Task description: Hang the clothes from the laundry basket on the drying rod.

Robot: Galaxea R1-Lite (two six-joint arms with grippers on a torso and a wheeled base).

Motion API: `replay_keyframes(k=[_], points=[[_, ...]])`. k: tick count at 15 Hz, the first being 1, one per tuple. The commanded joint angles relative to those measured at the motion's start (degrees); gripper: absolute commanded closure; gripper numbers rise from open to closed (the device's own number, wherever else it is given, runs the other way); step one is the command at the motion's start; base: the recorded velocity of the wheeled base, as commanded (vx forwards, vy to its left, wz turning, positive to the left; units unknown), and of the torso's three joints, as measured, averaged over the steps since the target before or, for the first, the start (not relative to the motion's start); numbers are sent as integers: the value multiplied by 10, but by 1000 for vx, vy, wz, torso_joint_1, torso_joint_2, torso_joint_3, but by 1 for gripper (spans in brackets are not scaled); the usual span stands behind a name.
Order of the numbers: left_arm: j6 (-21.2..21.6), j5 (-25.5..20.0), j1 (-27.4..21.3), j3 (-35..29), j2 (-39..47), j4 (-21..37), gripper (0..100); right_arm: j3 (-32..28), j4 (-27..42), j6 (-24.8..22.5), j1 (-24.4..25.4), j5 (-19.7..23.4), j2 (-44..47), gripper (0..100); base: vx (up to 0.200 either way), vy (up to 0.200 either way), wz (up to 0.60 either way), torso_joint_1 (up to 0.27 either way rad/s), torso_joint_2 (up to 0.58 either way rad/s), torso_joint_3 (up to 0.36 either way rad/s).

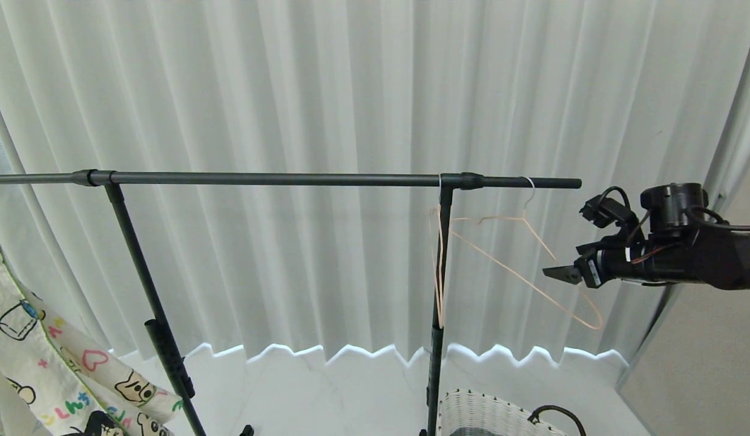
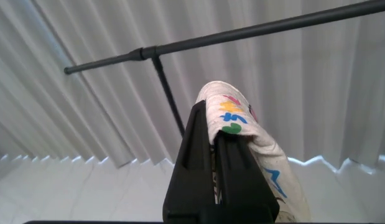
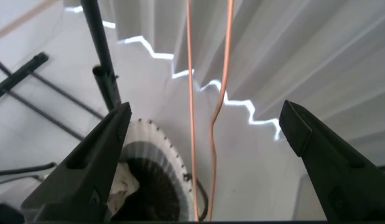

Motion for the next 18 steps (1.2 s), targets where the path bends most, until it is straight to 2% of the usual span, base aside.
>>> replay_keyframes(k=[1, 4, 8, 17, 18], points=[[-3, 0, 21, 10, -6, 0, 100, -22, -1, -1, -6, 10, 55, 0, 0, 0, 0, 0, 0, 0], [-3, 1, 39, 39, -21, 0, 100, -71, 3, 1, -6, 33, 86, 0, 0, 0, 0, 0, 0, 0], [0, 1, 44, 31, -16, 0, 100, -152, 91, 1, -13, 73, 110, 0, 0, 0, 0, 0, 0, 0], [4, 8, 44, 16, -15, 0, 100, -173, 95, 1, -22, 109, 151, 0, 0, 0, 0, 0, 0, 0], [4, 9, 44, 16, -15, 0, 100, -173, 95, 1, -22, 112, 153, 100, 0, 0, 0, 0, 0, 0]])
